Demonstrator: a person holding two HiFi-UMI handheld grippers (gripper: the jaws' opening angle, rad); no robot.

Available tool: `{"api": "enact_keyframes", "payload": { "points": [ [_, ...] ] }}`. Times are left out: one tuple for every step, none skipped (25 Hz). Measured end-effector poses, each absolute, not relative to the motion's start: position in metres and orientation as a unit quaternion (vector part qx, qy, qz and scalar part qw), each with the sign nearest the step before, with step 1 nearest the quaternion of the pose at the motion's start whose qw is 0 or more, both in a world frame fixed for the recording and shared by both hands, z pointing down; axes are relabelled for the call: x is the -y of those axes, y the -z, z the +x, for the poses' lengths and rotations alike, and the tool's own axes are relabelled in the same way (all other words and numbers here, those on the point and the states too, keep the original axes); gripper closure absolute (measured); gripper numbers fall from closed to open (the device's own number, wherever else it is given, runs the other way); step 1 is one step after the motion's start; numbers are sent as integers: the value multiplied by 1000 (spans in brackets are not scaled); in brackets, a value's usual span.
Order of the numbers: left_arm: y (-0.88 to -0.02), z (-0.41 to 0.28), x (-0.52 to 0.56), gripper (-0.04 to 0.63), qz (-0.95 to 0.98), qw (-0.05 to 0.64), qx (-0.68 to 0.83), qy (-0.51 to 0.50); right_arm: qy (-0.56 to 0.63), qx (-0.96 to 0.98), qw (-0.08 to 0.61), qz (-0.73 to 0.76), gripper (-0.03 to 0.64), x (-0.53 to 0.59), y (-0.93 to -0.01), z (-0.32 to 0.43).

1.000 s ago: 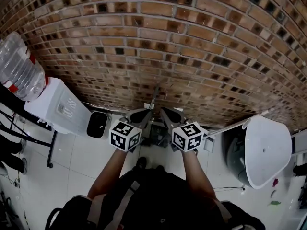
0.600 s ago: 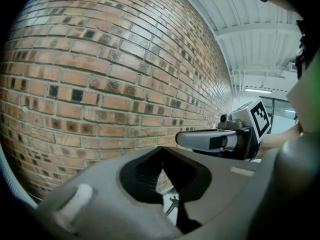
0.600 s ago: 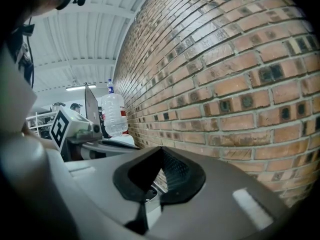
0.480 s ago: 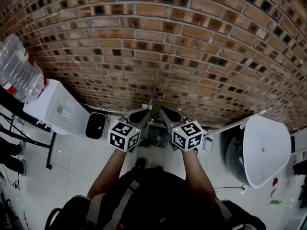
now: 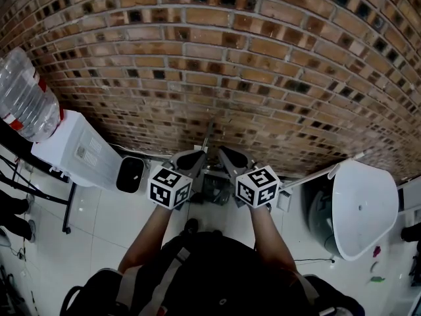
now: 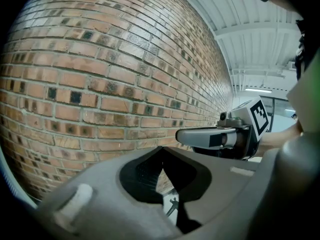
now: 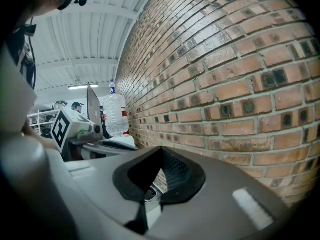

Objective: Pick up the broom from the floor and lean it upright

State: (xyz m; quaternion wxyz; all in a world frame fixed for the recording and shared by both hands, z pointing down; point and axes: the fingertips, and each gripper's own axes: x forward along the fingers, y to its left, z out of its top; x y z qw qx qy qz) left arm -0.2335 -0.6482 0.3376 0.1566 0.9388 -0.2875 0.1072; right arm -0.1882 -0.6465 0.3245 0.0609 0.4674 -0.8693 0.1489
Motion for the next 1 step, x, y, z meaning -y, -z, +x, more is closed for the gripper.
{"api": "enact_keyframes", "payload": {
  "points": [
    [-337, -233, 649, 594, 939, 156, 288, -107, -148, 869, 60, 468, 617, 647, -324, -187]
  ]
}}
